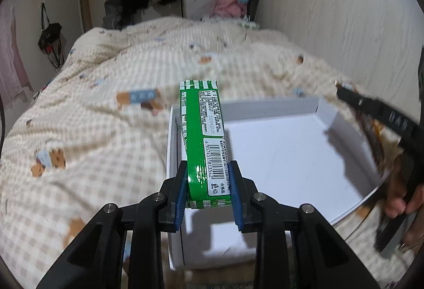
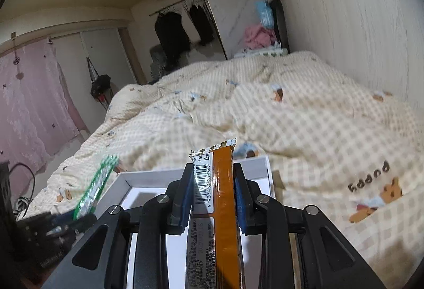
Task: Organize objects
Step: 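Carry the green pack and snack bar over the white box with both grippers, then open both grippers to drop the green pack and snack bar into the box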
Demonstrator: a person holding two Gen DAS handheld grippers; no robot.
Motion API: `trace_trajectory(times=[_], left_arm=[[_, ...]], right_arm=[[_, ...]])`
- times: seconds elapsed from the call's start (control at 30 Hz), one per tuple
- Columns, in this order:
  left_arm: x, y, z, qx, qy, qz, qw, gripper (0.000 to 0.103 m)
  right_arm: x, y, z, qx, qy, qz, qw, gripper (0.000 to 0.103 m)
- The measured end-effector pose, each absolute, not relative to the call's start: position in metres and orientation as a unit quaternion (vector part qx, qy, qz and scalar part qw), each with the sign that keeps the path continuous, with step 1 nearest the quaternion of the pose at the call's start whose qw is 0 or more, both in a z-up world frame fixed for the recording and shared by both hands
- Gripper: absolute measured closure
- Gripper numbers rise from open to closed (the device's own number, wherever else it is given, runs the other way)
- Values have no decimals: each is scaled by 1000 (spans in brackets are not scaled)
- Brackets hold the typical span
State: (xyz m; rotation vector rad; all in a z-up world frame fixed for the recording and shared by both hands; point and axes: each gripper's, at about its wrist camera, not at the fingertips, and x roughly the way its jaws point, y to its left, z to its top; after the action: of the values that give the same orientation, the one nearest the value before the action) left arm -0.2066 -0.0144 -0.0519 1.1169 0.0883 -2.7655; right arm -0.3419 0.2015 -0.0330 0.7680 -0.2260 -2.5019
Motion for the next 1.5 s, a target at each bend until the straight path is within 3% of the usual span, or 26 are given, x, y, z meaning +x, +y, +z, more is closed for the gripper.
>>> trace_trajectory(times=[0.67,0.7,0.73,0.8,0.97,1.17,1.5], left_arm=[[-209,-9,-64,406,13,-910,80,67],[-209,-8,-64,404,12,-911,83,62],[-208,-7,-63,400,6,-912,88,60],[-204,-7,-58,388,4,-918,85,52],[-195,-10,-45,362,16,-929,74,39],[-176,-20,-20,354,46,-931,77,36],[-112,-11,22,310,9,-951,-13,34]], right_arm=[[-349,204,-49,326,-89,-910,239,72],[-347,202,-48,322,-74,-915,232,64],[-344,200,-46,318,-67,-917,232,45],[-340,196,-43,306,-57,-919,240,31],[-333,196,-36,283,-50,-927,241,31],[-324,211,-12,257,-86,-925,266,30],[-282,236,81,244,-113,-878,396,30]])
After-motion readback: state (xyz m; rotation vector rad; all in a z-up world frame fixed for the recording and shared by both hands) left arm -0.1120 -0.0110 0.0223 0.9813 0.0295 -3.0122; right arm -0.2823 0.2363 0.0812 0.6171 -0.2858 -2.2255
